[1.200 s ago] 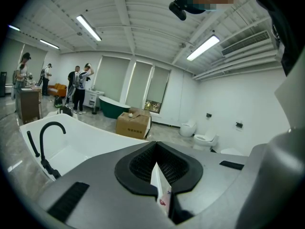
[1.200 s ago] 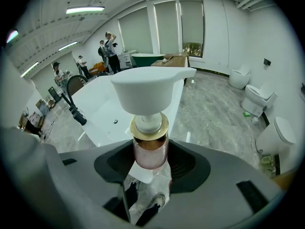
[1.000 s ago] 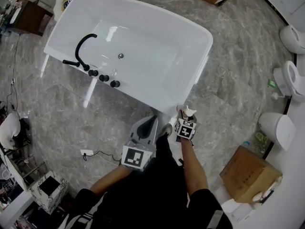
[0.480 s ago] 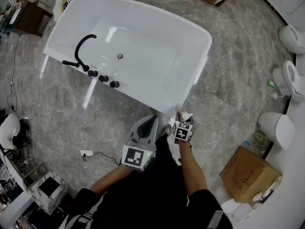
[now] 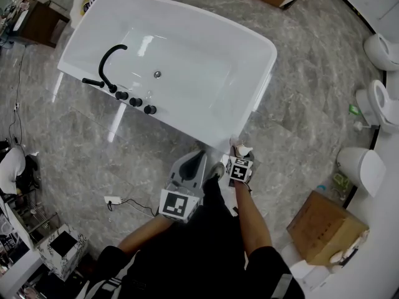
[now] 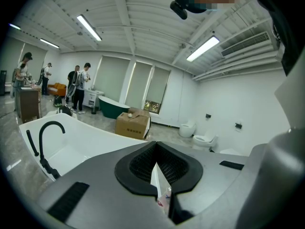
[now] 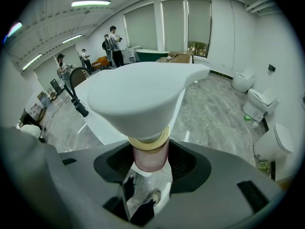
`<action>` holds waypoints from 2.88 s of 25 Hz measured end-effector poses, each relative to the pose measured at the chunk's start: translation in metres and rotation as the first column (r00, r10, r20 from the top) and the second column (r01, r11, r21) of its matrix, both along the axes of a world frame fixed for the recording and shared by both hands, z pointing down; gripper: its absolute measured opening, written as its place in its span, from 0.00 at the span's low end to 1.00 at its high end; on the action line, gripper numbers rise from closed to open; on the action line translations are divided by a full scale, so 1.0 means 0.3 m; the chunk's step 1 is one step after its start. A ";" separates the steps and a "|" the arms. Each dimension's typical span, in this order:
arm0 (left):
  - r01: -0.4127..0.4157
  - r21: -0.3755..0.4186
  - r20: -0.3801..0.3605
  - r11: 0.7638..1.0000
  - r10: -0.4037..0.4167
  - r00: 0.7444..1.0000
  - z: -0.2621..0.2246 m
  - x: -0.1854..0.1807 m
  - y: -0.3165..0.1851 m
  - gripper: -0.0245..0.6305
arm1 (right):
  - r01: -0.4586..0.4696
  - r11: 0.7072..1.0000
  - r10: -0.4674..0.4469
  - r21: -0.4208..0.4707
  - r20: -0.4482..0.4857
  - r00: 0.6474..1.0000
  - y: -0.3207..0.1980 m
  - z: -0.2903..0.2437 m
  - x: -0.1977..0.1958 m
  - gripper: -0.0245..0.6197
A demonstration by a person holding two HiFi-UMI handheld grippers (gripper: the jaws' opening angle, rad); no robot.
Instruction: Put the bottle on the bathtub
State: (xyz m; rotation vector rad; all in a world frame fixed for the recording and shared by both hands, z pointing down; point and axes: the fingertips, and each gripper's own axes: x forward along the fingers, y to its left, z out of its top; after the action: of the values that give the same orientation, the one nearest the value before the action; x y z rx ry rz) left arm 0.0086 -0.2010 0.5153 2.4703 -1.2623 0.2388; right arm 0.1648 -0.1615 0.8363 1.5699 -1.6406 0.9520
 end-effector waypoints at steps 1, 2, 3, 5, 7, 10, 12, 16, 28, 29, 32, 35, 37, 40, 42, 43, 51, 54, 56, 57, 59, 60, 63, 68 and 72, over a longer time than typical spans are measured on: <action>0.001 0.001 -0.002 1.000 -0.001 1.000 -0.001 -0.003 0.001 0.06 | 0.000 1.000 0.000 -0.002 -0.001 1.000 0.000 0.001 0.000 0.37; 0.002 0.001 -0.004 1.000 -0.002 1.000 -0.003 -0.007 0.004 0.06 | 0.000 1.000 0.000 -0.006 -0.004 1.000 0.002 0.002 0.000 0.37; 0.002 0.001 -0.006 1.000 -0.002 1.000 -0.005 -0.010 0.008 0.06 | 0.001 1.000 -0.001 -0.007 -0.008 1.000 0.004 0.004 0.002 0.37; -0.003 0.000 -0.006 1.000 0.003 1.000 -0.006 -0.011 0.017 0.06 | 0.001 1.000 -0.001 -0.009 -0.017 1.000 0.008 0.006 0.009 0.37; -0.010 0.000 -0.002 1.000 0.010 1.000 -0.005 -0.007 0.022 0.06 | -0.002 1.000 0.002 -0.010 -0.017 1.000 0.009 0.003 0.018 0.37; -0.004 0.007 -0.007 1.000 0.004 1.000 -0.011 -0.005 0.019 0.06 | -0.006 1.000 0.006 -0.009 -0.020 1.000 0.005 -0.002 0.027 0.38; 0.000 0.011 -0.011 1.000 0.000 1.000 -0.017 -0.012 0.017 0.06 | -0.006 1.000 0.006 -0.009 -0.024 1.000 0.004 -0.008 0.025 0.37; -0.005 0.000 -0.007 1.000 0.005 1.000 -0.007 -0.029 0.024 0.06 | -0.007 1.000 0.007 -0.007 -0.025 1.000 0.001 -0.012 0.015 0.37; -0.033 0.005 0.003 0.999 0.033 0.999 0.006 -0.051 0.041 0.06 | -0.030 1.000 0.030 -0.002 -0.042 0.999 0.018 -0.011 0.019 0.37; -0.032 0.002 -0.001 0.999 0.032 0.999 0.003 -0.052 0.042 0.06 | -0.033 0.999 0.033 -0.004 -0.043 0.999 0.020 -0.014 0.019 0.37; -0.030 0.009 -0.008 1.000 0.030 1.000 -0.008 -0.061 0.043 0.06 | -0.040 0.999 0.039 -0.003 -0.045 0.998 0.029 -0.017 0.014 0.37; -0.045 0.011 0.002 0.999 0.045 0.999 -0.006 -0.064 0.052 0.06 | -0.043 0.999 0.043 -0.002 -0.044 0.998 0.037 -0.023 0.010 0.37; -0.048 0.013 0.003 0.999 0.048 0.999 -0.009 -0.064 0.051 0.06 | -0.045 0.999 0.045 -0.001 -0.048 0.998 0.041 -0.024 0.014 0.37; -0.050 0.014 -0.002 0.999 0.050 0.999 -0.007 -0.061 0.051 0.06 | -0.047 0.999 0.047 -0.001 -0.047 0.998 0.048 -0.027 0.013 0.37; -0.061 0.016 0.006 0.998 0.061 0.998 -0.009 -0.062 0.050 0.06 | -0.047 0.999 0.046 -0.001 -0.046 0.998 0.054 -0.033 0.009 0.37; -0.059 0.017 0.002 0.998 0.059 0.998 -0.010 -0.064 0.050 0.06 | -0.047 0.999 0.047 -0.001 -0.045 0.998 0.058 -0.037 0.006 0.37; -0.060 0.010 -0.016 0.998 0.060 0.998 -0.015 -0.058 0.057 0.06 | -0.067 0.998 0.067 -0.017 -0.003 0.998 0.110 -0.081 -0.014 0.37; -0.064 0.022 -0.022 0.998 0.065 0.998 -0.024 -0.040 0.056 0.06 | -0.073 0.997 0.073 -0.021 0.005 0.997 0.132 -0.100 -0.012 0.37; -0.078 0.027 -0.015 0.997 0.078 0.997 -0.024 -0.027 0.061 0.06 | -0.081 0.997 0.081 -0.019 0.016 0.997 0.144 -0.115 -0.008 0.37; -0.083 0.028 -0.013 0.996 0.084 0.996 -0.027 -0.021 0.064 0.06 | -0.085 0.996 0.086 -0.018 0.024 0.996 0.151 -0.124 -0.007 0.37; -0.080 0.032 -0.028 0.996 0.081 0.996 -0.043 -0.008 0.066 0.06 | -0.094 0.995 0.094 -0.014 0.039 0.995 0.161 -0.144 -0.003 0.37; -0.077 0.035 -0.035 0.996 0.079 0.996 -0.052 -0.002 0.068 0.06 | -0.097 0.995 0.097 -0.009 0.045 0.994 0.164 -0.158 0.000 0.37; -0.083 0.045 -0.035 0.996 0.085 0.996 -0.068 0.017 0.076 0.06 | -0.099 0.995 0.098 0.016 0.060 0.993 0.163 -0.205 0.009 0.36; -0.100 0.037 -0.012 0.994 0.101 0.995 -0.078 0.037 0.090 0.06 | -0.099 0.993 0.095 0.058 0.078 0.992 0.156 -0.290 0.022 0.33; -0.103 0.047 -0.014 0.994 0.104 0.995 -0.102 0.055 0.093 0.06 | -0.110 0.987 0.098 0.118 0.101 0.990 0.151 -0.387 0.034 0.29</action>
State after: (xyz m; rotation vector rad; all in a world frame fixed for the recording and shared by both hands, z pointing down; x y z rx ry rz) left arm 0.0252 -0.1731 0.4846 2.5748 -1.1470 0.2183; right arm 0.1749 -0.1162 0.7203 1.7317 -1.7255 1.0097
